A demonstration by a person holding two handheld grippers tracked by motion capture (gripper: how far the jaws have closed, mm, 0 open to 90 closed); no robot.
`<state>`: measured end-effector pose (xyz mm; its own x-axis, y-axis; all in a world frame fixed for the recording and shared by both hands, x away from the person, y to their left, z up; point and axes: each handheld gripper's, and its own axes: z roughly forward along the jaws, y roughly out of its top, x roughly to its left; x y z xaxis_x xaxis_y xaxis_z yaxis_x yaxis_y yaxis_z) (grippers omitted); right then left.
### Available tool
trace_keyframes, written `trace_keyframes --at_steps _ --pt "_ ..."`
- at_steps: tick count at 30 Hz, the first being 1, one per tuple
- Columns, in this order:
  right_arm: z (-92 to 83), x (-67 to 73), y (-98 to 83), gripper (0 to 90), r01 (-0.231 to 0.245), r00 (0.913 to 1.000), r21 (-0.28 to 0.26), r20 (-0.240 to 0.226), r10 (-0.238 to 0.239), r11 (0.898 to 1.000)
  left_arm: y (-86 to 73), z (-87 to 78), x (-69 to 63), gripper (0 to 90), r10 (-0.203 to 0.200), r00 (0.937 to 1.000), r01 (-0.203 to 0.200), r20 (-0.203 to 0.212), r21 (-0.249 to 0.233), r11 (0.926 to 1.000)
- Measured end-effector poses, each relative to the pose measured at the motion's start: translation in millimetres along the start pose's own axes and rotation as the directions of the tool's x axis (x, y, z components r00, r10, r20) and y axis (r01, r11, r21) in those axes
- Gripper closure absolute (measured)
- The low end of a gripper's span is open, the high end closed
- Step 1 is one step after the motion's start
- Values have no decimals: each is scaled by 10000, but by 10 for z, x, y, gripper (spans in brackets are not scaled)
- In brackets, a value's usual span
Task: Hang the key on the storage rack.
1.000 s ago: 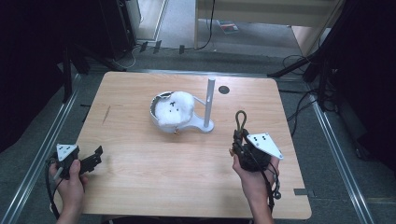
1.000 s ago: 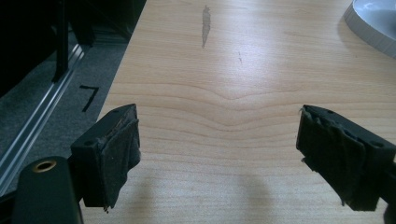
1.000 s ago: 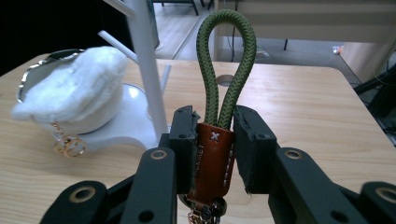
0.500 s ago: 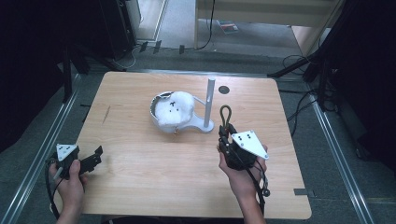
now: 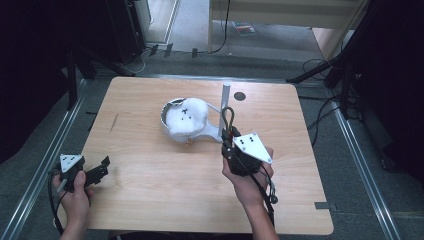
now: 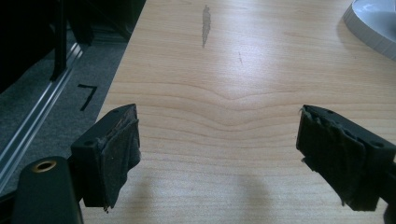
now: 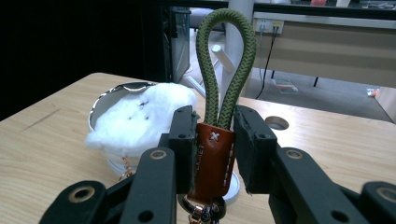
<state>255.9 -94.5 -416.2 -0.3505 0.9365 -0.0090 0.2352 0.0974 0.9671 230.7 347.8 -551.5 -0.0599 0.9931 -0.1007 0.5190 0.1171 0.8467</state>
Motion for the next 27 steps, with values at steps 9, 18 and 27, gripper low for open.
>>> trace_keyframes --at_steps 9,18,27 --pt "90 57 28 704 127 9999 123 29 -127 9998 0 1 3 141 -28 10000 28 16 -11 10000" --pt "241 65 3 703 111 9998 423 150 -118 9990 1 0 9 141 -20 10000 20 36 21 10000" --pt "336 43 -52 702 118 9995 685 269 -137 9976 0 2 7 141 -56 10000 56 38 -10 10000"
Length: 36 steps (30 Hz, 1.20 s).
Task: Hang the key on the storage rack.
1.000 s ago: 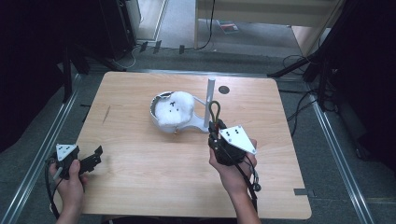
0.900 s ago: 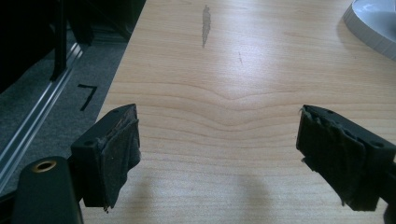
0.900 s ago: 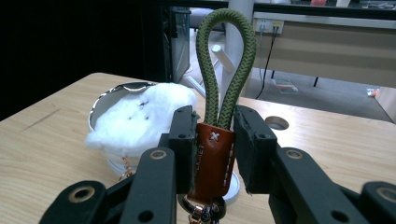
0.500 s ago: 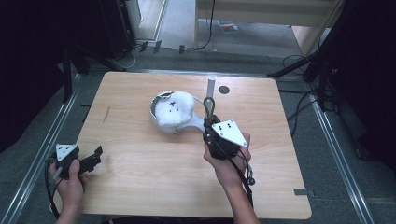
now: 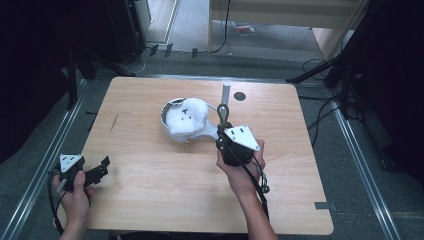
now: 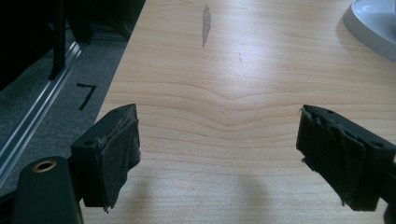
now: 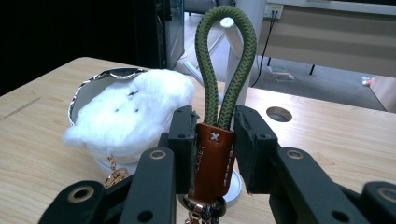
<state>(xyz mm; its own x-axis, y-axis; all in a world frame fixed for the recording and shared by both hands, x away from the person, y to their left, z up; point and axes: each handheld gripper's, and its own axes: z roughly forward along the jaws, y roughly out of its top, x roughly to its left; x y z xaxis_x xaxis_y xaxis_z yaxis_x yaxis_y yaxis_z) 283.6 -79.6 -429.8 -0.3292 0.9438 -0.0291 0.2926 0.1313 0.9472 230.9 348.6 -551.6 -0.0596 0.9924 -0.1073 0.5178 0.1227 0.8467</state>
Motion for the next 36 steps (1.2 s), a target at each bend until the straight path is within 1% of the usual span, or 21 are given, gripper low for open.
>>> trace_keyframes --at_steps 11,23,25,27,30,32,33,34,36 --pt "122 -47 -24 702 -64 10000 203 76 63 9998 0 0 -1 141 -19 10000 19 -12 -1 10000" --pt "335 -88 -13 701 -41 9997 608 244 26 9981 1 0 3 141 -12 10000 12 6 25 10000" --pt "363 -95 -18 701 -127 9996 661 272 109 9977 1 -1 2 141 -28 10000 28 4 31 10000" --pt "388 -102 -30 699 -103 9995 728 303 81 9973 1 0 0 141 -53 10000 53 4 14 10000" --pt "405 -111 -44 690 -140 9996 698 234 124 9975 1 -1 3 141 -13 10000 13 14 33 10000" --pt "411 -114 -47 672 -158 9997 663 197 146 9977 1 -1 3 141 -6 10000 6 11 31 10000" --pt "415 -115 -50 644 -180 9997 654 185 168 9977 1 -1 3 141 -4 10000 4 10 29 10000" --pt "417 -119 -53 592 -145 9997 586 201 134 9982 1 0 2 141 -6 10000 6 9 27 10000" --pt "413 -135 -60 538 -183 9998 366 89 180 9992 1 -1 2 141 -10 10000 10 7 26 10000"
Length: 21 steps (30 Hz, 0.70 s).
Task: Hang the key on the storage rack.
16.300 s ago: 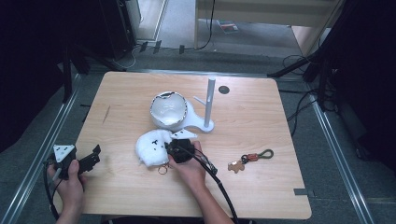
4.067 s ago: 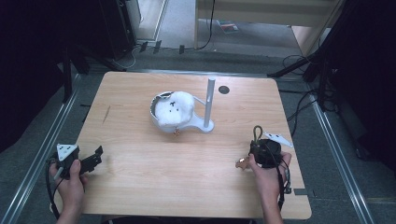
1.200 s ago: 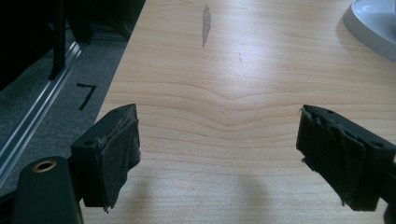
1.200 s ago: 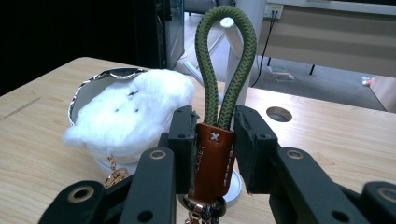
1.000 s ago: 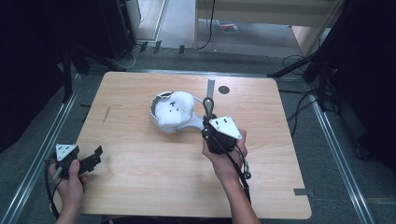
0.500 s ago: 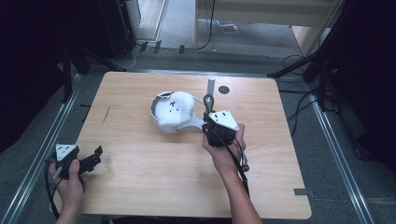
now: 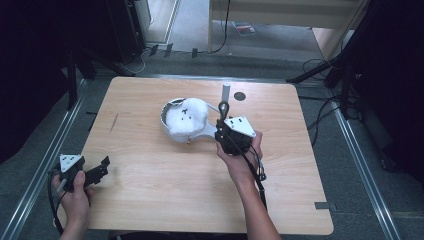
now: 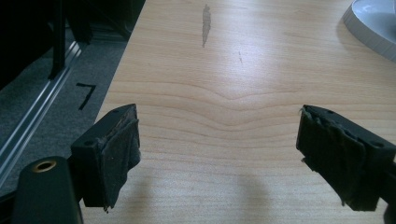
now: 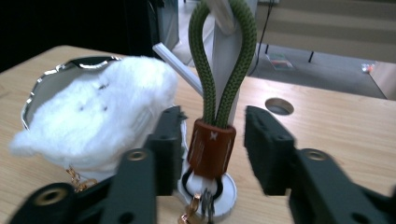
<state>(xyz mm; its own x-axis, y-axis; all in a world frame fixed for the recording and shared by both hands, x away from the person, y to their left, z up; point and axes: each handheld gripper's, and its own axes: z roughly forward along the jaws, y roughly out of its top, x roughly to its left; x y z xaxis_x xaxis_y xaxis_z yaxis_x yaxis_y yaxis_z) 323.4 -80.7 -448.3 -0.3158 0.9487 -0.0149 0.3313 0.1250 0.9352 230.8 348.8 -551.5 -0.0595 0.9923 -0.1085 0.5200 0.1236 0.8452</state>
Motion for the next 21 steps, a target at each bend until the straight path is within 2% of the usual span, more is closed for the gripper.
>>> trace_keyframes --at_steps 4,7,12,14,15,16,18,21 --pt "-8 -39 -13 427 28 10000 -297 -34 -29 9996 0 0 -1 141 13 10000 -13 -8 3 10000" --pt "-26 -90 -27 346 -176 9994 -420 -295 164 9990 -1 0 -2 141 23 10000 -23 -17 -9 10000" --pt "-70 -199 -68 212 -668 9960 -114 -598 660 9977 0 1 -3 141 7 10000 -7 -16 -4 10000" --pt "-98 -272 -89 150 -1079 9912 318 -741 1100 9937 0 2 -4 141 16 10000 -16 -10 -5 10000" --pt "-106 -294 -100 125 -1132 9910 396 -672 1157 9928 0 3 -4 141 17 10000 -17 -22 1 10000" --pt "-126 -322 -118 118 -1018 9925 546 -618 1051 9933 1 4 -4 141 26 10000 -26 -24 12 10000" --pt "-173 -364 -167 48 -753 9947 540 -665 788 9957 2 7 -6 141 51 10000 -51 -33 50 10000" --pt "-228 -447 -229 0 -833 9902 618 -1069 896 9946 6 12 -5 141 71 10000 -71 -66 35 10000"
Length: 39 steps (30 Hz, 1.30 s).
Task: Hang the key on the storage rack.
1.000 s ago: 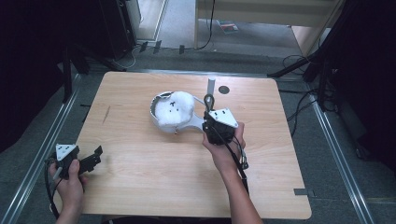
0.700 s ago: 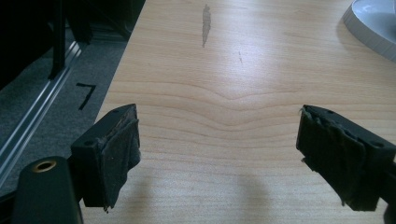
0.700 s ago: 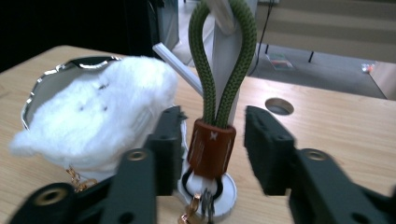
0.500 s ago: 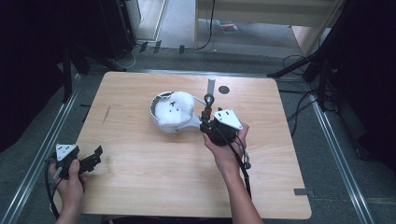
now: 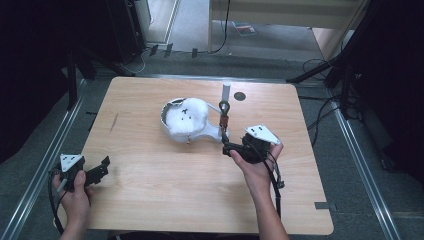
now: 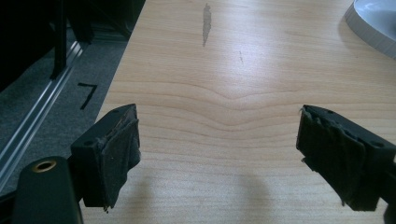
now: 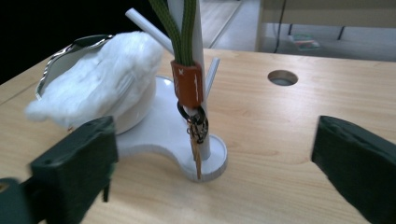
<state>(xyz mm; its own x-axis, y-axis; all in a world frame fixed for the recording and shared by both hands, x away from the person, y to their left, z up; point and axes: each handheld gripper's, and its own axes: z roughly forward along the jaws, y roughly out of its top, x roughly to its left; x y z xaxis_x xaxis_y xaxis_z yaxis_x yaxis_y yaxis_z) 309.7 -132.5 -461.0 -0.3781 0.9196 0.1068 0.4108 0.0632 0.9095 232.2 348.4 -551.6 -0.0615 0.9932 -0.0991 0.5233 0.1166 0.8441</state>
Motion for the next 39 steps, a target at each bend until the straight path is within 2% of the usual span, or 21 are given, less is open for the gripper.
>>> trace_keyframes --at_steps 3,10,23,30,34,39 --pt "-49 -70 -69 0 36 10000 52 -3 -36 10000 -1 -2 4 140 -17 10000 17 16 -30 10000" --pt "-148 -227 -285 0 -33 9991 394 416 16 9992 -4 -8 3 141 -26 10000 26 37 -73 10000" --pt "-401 -508 -678 0 20 9972 503 747 -58 9987 -4 -9 -2 141 -1 10000 1 -9 -75 10000" --pt "-571 -745 -833 0 -115 9925 626 1223 38 9980 -4 -7 -3 141 -30 10000 30 -6 -110 9999" --pt "-681 -884 -923 0 -31 9888 543 1492 -51 9985 -4 -7 -5 141 -30 10000 30 -14 -97 9999" --pt "-816 -1062 -1017 0 -312 9852 452 1696 231 9985 -5 -6 -4 141 -35 10000 35 -7 -117 9999"
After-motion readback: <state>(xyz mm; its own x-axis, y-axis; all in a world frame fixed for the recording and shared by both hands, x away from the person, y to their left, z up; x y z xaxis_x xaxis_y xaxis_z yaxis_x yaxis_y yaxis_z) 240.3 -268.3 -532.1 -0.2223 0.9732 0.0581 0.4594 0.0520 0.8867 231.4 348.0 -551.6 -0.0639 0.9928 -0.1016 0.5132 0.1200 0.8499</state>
